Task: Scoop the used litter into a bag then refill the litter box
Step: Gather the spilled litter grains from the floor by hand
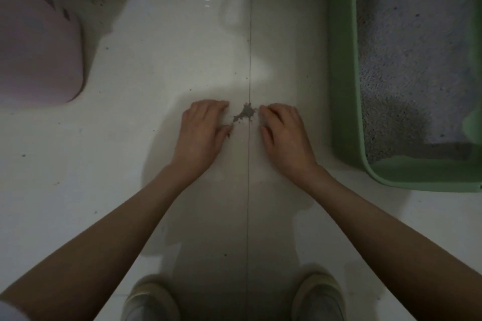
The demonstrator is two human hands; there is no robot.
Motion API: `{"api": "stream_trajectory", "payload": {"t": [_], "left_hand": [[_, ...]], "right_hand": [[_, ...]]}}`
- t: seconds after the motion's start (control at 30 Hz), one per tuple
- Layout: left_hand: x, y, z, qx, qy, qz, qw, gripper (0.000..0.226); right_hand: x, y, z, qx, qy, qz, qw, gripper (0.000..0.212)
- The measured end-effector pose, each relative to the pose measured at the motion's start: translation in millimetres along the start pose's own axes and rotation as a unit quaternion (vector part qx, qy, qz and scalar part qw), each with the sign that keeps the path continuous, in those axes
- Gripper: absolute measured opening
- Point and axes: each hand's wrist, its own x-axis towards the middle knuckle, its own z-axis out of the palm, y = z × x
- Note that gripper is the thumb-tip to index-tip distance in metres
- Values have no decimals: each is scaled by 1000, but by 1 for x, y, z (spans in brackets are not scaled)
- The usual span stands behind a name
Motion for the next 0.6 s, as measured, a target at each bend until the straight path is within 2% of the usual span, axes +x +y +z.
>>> {"api": "stream_trajectory", "payload": {"t": [0.1, 0.2, 0.4, 0.6], "left_hand": [[12, 2, -1, -62, -26, -58, 996, 37], [27, 10, 0, -92, -61, -74, 991, 35], [29, 5, -2, -112, -52, -74, 990, 25], [18, -2, -8, -104, -49, -77, 990, 28]], "right_hand": [[17, -9, -3, 81, -44, 69, 993, 41], [34, -17, -3, 108, -74, 85, 988, 33], [48, -21, -7, 49, -92, 64, 992, 21], [62, -33, -11, -32, -158, 60, 985, 24]]}}
